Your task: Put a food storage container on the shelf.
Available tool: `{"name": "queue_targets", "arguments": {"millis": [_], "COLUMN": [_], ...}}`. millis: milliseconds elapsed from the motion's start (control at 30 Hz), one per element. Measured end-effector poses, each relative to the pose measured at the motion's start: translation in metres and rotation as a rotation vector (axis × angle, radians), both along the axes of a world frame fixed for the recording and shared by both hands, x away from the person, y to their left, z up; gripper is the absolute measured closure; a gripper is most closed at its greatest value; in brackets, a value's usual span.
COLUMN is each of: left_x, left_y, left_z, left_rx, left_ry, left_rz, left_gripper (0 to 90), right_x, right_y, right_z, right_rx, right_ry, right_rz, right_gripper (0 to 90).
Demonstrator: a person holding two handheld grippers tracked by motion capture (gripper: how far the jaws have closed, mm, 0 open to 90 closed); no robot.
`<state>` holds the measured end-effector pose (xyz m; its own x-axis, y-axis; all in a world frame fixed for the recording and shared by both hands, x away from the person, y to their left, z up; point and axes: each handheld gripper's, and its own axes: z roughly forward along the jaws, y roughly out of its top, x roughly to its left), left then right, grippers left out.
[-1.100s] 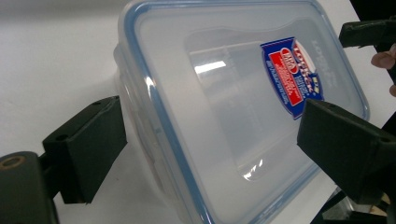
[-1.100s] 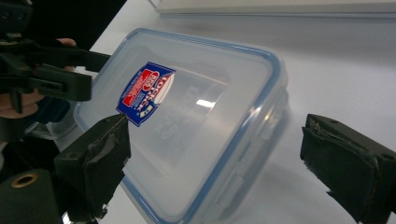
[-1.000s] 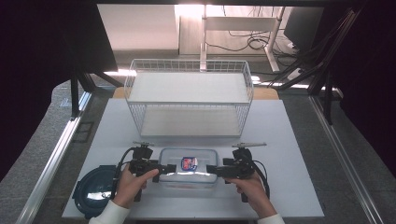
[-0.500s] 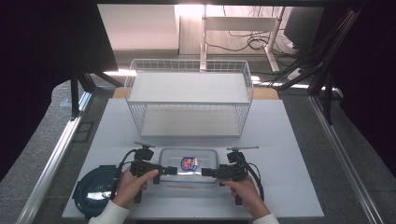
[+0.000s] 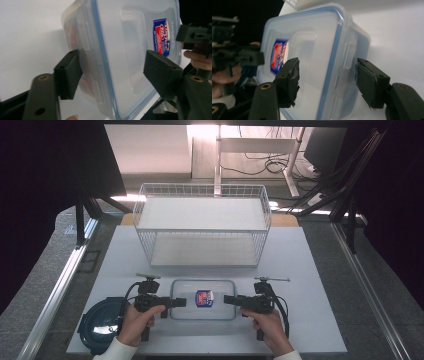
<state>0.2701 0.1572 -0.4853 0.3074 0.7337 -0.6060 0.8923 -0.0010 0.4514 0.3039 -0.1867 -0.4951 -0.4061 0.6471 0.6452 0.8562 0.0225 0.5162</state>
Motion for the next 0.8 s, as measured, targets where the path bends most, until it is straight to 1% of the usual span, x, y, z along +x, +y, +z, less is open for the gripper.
{"name": "queue_targets", "arguments": {"millis": [33,67,100,133,167,233,267,300,400,433,633,700,733,767,800], "left_x": [-0.002,-0.004,-0.004,-0.005,-0.005,-0.006,-0.006,-0.007,-0.009,-0.01,-0.017,-0.019,-0.022,-0.022,-0.024], "left_y": [-0.001,-0.002,-0.002,-0.003,-0.003,-0.003,-0.003,-0.003,-0.002,-0.002,-0.004,-0.004,-0.004,-0.004,-0.004], "left_z": [0.004,0.006,0.006,0.007,0.007,0.007,0.007,0.009,0.014,0.017,0.032,0.034,0.039,0.039,0.044], "left_rx": [0.011,0.016,0.016,0.021,0.021,0.019,0.016,0.01,0.009,0.011,0.02,0.024,0.022,0.022,0.026], "left_ry": [-0.022,-0.033,-0.033,-0.045,-0.048,-0.057,-0.061,-0.07,-0.091,-0.103,-0.163,-0.168,-0.188,-0.188,-0.204], "left_rz": [-0.002,-0.002,-0.002,-0.002,-0.003,-0.004,-0.003,0.0,-0.003,-0.004,-0.005,-0.006,-0.006,-0.006,-0.007], "left_gripper": [35.0,36.4,37.3,37.3,37.9,38.6,38.7,38.9,39.4,39.5,39.7,39.8,39.9,39.9,39.9], "right_x": [-0.001,-0.002,-0.002,-0.003,-0.005,-0.007,-0.008,-0.008,-0.009,-0.01,-0.015,-0.017,-0.019,-0.019,-0.02], "right_y": [-0.001,-0.002,-0.002,-0.003,-0.004,-0.003,-0.003,-0.003,-0.004,-0.004,-0.005,-0.005,-0.005,-0.005,-0.006], "right_z": [0.001,0.003,0.003,0.005,0.007,0.01,0.011,0.012,0.018,0.02,0.034,0.037,0.042,0.042,0.044], "right_rx": [0.001,0.003,0.003,0.003,-0.001,-0.02,-0.025,-0.027,-0.027,-0.024,-0.028,-0.029,-0.033,-0.033,-0.034], "right_ry": [-0.006,-0.015,-0.015,-0.023,-0.032,-0.059,-0.064,-0.066,-0.095,-0.1,-0.164,-0.173,-0.199,-0.199,-0.205], "right_rz": [-0.008,-0.012,-0.012,-0.008,-0.007,-0.003,0.0,0.001,0.006,0.005,0.02,0.021,0.03,0.03,0.032], "right_gripper": [37.8,38.1,38.1,38.5,38.9,39.0,39.0,39.1,39.1,39.0,38.9,38.9,38.9,38.9,38.9]}}
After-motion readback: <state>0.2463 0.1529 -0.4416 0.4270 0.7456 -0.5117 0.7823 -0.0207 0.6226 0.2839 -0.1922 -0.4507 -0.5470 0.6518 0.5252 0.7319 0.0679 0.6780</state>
